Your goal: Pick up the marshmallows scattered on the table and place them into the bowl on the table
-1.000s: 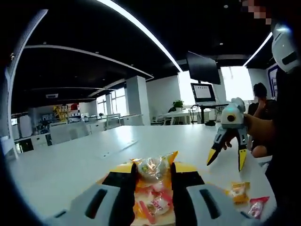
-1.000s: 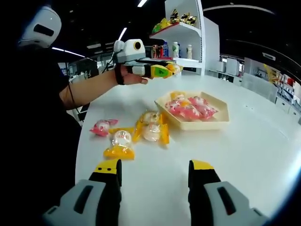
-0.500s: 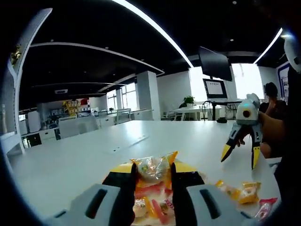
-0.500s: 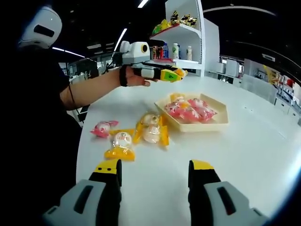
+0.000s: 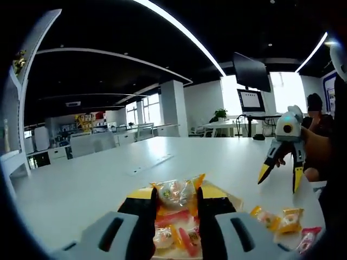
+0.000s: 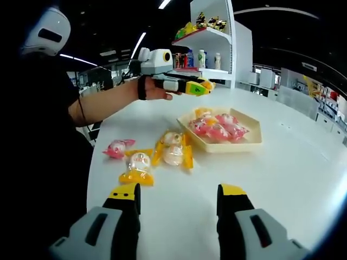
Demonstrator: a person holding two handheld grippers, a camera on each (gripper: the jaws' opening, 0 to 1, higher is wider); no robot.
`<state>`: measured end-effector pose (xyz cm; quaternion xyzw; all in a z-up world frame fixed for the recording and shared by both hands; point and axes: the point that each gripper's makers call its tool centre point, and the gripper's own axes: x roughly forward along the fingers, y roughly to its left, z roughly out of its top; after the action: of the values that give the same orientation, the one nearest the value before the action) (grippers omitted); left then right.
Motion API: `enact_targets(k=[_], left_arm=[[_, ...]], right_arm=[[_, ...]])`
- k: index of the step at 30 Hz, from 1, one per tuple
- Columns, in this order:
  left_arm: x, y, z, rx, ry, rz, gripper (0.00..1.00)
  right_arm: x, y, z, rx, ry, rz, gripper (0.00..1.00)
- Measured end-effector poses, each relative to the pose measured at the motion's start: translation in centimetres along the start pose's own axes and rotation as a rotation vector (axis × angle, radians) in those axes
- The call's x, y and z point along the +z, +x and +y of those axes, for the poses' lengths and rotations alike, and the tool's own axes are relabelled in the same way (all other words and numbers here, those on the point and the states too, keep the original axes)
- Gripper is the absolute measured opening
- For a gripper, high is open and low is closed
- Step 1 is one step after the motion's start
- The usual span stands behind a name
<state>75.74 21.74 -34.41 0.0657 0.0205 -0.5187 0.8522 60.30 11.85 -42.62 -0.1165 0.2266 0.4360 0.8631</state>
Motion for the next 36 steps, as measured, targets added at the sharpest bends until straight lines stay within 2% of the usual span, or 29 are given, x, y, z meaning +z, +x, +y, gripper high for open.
enact_targets(k=[5,6,7,8,9,10,12,13,15,23,36], left_arm=[[-0.2,0.1,-0.2,0.003,0.019,0.009,0.32],[0.0,0.1,-0.1,0.01,0.009,-0.001,0.45],[0.1,0.2,-0.2,0.015,-0.045,-0.003,0.65],[0.1,0.4,-0.8,-0.009,-0.071,0.008,0.92],[0.2,0.3,-1.4,-0.041,-0.061,0.008,0.84],[0.2,0.5,-1.4,-0.04,-0.05,0.001,0.79],[0.0,0.7,-1.7,-0.04,-0.011,0.005,0.89],[-0.1,0.7,-1.8,-0.043,-0.001,0.005,0.9],[-0.3,0.7,-1.8,-0.046,-0.001,0.012,0.87],[-0.8,0.4,-1.6,-0.039,-0.004,0.023,0.86],[-0.5,-0.3,-2.1,-0.059,0.003,0.031,0.83]], right_arm=[[0.0,-0.1,0.0,0.0,0.0,-0.001,0.55],[0.2,-0.1,0.0,-0.004,-0.009,-0.004,0.54],[0.4,-0.2,0.0,-0.009,-0.024,-0.011,0.54],[0.4,-0.2,0.1,-0.008,-0.025,-0.015,0.54],[0.5,-0.3,0.1,-0.005,-0.02,-0.018,0.54],[0.6,-0.3,0.1,-0.005,-0.017,-0.019,0.54],[0.6,-0.3,0.1,-0.007,-0.017,-0.018,0.54],[0.4,-0.2,0.1,-0.005,-0.013,-0.015,0.54],[0.3,0.0,0.1,-0.005,-0.01,-0.011,0.54],[0.1,0.2,0.3,0.003,-0.004,-0.006,0.54],[0.0,0.1,0.3,0.001,-0.003,-0.004,0.54]])
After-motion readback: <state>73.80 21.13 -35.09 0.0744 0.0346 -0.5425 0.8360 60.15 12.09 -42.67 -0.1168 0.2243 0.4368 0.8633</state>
